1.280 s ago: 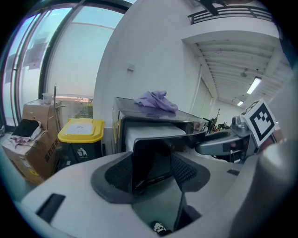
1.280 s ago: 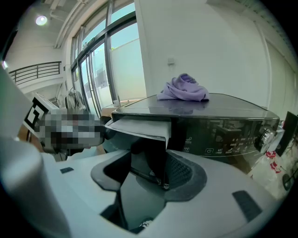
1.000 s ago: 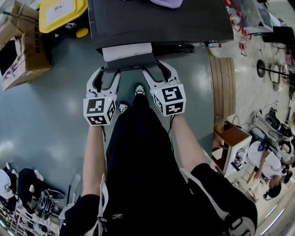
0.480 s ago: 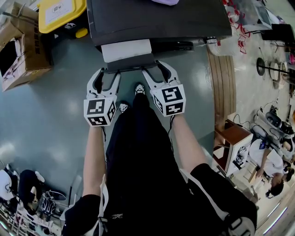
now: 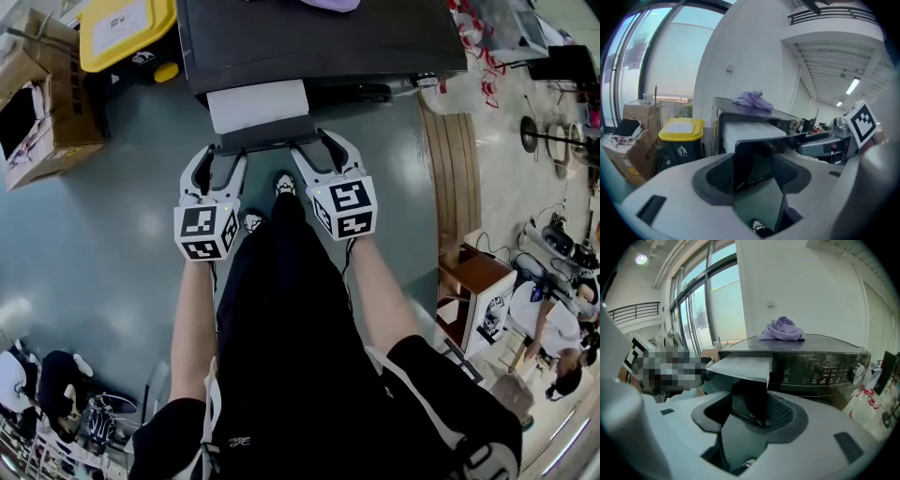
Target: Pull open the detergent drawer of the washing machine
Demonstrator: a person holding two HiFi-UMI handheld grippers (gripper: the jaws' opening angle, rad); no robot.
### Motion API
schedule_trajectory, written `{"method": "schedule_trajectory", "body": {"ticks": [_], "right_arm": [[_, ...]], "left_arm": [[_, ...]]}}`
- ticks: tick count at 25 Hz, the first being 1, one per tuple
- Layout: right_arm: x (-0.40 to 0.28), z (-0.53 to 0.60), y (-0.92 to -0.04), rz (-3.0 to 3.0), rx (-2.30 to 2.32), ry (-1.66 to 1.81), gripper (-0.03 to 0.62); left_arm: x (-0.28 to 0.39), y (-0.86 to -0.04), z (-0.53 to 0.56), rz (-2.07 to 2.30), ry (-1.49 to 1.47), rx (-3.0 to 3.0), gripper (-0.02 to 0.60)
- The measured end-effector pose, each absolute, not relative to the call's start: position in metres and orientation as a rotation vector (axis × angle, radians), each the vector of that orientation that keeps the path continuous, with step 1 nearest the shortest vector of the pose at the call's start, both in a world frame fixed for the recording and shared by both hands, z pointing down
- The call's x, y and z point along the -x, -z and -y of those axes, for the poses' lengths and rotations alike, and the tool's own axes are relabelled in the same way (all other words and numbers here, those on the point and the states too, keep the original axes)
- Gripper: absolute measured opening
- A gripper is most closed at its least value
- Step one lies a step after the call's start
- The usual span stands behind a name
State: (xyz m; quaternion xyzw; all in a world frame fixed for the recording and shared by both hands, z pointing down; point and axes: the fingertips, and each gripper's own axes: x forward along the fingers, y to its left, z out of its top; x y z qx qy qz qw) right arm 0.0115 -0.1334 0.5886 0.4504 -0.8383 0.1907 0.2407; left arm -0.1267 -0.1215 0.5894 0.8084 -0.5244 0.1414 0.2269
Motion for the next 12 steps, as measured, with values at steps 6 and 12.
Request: {"method": "schedule_trajectory", "body": {"ticks": [6,12], "right_arm": [[-0.012,0.126,-0.591,2.283,-1.242,-0.530,0.235],[-0.009,0.119,-0.599,2.286,-1.258,-0.541,0.235]], "left_arm": [[0.126,-0.591,0.115,1.433,-0.401,-2.234,0.253],[0.130,-0.596,0.109,1.431,-0.419,-2.242,0.252]]}}
